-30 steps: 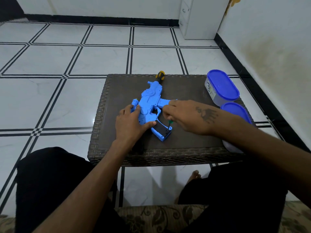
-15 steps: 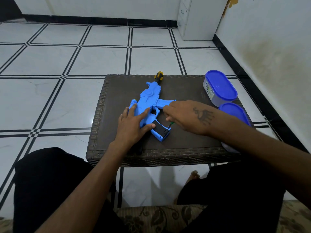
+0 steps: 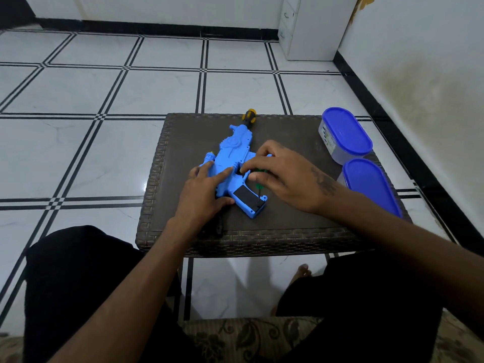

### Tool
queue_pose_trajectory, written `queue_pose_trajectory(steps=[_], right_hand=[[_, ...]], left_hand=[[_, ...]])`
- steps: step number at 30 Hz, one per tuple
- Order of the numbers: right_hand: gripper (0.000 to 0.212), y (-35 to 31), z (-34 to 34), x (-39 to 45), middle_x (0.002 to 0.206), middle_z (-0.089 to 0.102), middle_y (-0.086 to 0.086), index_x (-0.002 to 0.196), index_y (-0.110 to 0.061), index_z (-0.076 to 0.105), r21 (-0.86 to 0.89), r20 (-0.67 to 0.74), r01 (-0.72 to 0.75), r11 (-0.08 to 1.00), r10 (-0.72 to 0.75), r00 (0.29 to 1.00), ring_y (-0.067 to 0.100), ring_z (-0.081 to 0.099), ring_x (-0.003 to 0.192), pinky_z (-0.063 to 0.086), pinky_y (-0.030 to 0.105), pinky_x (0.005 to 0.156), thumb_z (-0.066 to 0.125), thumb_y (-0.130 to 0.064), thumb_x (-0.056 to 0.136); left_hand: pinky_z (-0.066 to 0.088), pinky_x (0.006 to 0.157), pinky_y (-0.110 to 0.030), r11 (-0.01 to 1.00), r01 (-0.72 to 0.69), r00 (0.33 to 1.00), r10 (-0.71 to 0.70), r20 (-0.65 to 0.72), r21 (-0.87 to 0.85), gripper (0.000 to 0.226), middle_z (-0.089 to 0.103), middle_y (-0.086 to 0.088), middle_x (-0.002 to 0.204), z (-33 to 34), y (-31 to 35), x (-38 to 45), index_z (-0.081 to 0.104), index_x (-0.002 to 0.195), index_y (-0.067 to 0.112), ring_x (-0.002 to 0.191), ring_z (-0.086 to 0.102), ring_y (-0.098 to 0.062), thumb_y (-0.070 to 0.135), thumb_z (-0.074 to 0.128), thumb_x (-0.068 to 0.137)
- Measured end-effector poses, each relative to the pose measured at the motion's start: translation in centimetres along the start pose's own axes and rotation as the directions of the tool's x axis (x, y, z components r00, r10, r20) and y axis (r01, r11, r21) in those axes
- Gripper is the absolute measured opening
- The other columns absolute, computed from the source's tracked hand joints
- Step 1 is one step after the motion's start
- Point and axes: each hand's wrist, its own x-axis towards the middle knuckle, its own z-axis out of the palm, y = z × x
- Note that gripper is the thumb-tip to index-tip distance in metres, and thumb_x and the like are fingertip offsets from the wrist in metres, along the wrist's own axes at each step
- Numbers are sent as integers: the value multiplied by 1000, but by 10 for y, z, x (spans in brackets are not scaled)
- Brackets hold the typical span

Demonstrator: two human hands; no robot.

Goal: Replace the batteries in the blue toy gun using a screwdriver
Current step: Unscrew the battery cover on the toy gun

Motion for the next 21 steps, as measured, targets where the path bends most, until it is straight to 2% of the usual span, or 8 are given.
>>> queue_pose_trajectory(steps=[3,8,12,15,17,19,21], right_hand=[[19,-7,3,-1,95,54,7,104,-14,74,3,-46,-2,1000,3,999,19,55,78,45,28,70,60,-19,90],[22,-14,-2,-2,97,66,-3,104,-13,65,100,-82,-47,994,56,995,7,59,85,50,24,77,63,-1,85],[21,-14,-2,-5,98,69,-4,98,-15,70,108,-125,-43,993,57,991,12,64,86,54,31,77,60,-4,84],[10,-15,2,-6,98,62,-1,94,-18,74,178,-139,-50,983,75,987,11,62,86,55,32,78,71,-19,84],[9,-14,5,-6,93,60,-1,89,-18,76,157,-139,-71,985,93,986,13,60,81,54,37,75,75,-24,82],[8,-16,9,-7,87,64,-1,89,-16,75,132,-153,-48,990,69,986,12,61,78,52,38,74,73,-19,82],[15,-17,10,-8,87,68,-3,95,-14,70,173,-176,-60,983,90,980,9,63,81,52,33,77,72,-10,81]], left_hand=[[32,109,-49,1000,24,1000,-24,3,8,75,24,-7,158,-1,2,-1,37,146,39,141,19,-34,42,74,80],[46,97,-51,998,50,998,-49,-26,45,66,30,-6,154,-2,4,-3,42,143,40,135,26,-34,32,69,84],[47,94,-50,995,77,996,-75,-47,60,64,28,-7,154,-2,6,-6,41,143,38,132,32,-34,25,64,85],[49,91,-50,992,102,993,-98,-63,71,64,29,-8,154,-3,3,-11,41,143,38,131,33,-34,26,64,85],[49,92,-50,991,106,992,-100,-70,82,64,30,-9,154,-3,-2,-13,42,143,39,130,36,-35,27,65,84],[48,93,-49,990,107,992,-101,-72,86,65,30,-9,154,-5,-7,-14,42,142,40,129,38,-35,29,65,83],[48,94,-48,989,108,992,-101,-70,100,65,30,-8,154,-6,-11,-15,41,143,41,130,39,-34,31,66,83]])
